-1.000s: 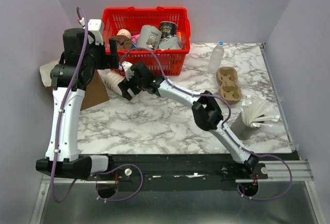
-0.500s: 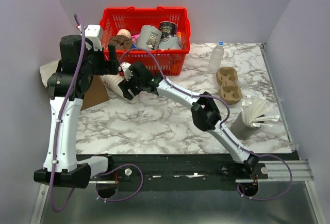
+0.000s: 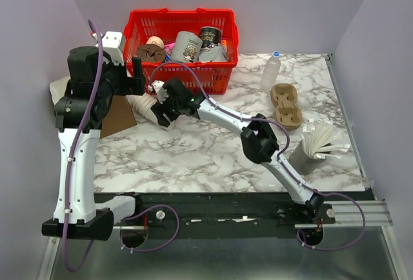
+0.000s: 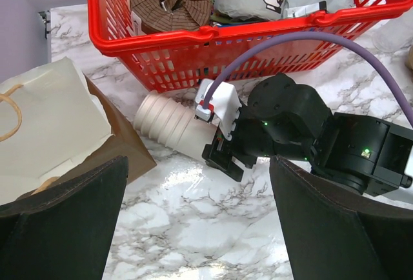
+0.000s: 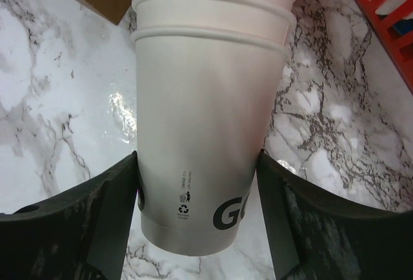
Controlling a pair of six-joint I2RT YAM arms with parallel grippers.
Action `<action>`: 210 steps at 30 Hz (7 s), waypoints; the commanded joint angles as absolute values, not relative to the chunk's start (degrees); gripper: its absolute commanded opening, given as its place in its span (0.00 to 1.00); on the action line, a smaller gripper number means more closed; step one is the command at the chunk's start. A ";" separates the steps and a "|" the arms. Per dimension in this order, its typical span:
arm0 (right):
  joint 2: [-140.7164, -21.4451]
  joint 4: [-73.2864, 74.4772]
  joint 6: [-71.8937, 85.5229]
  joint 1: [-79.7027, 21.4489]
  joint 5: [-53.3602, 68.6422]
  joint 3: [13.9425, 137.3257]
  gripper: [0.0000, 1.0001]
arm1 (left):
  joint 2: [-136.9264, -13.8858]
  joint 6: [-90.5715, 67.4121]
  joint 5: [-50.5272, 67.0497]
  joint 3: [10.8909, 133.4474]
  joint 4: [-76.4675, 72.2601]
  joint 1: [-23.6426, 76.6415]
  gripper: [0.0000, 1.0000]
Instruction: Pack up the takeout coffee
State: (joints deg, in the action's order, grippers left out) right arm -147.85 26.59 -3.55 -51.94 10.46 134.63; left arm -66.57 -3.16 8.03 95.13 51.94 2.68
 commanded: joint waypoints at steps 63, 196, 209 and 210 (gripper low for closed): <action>-98.98 20.13 -21.97 -45.62 25.14 65.31 1.00 | -73.82 -8.44 50.36 49.31 24.72 3.95 0.82; -130.69 3.17 42.18 -40.87 30.76 112.94 1.00 | -104.68 24.70 9.23 118.74 83.06 12.57 0.00; -128.32 1.31 46.76 -40.08 32.62 108.37 1.00 | -104.59 24.00 9.84 119.53 83.58 12.48 0.00; -128.49 1.58 46.93 -39.99 32.43 108.28 1.00 | -104.59 23.99 9.84 119.71 83.58 12.48 0.00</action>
State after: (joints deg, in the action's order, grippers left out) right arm -128.92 -0.08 43.59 -40.82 32.91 109.95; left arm -105.56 25.10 8.80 119.07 76.69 12.38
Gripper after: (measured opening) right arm 0.997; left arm 0.009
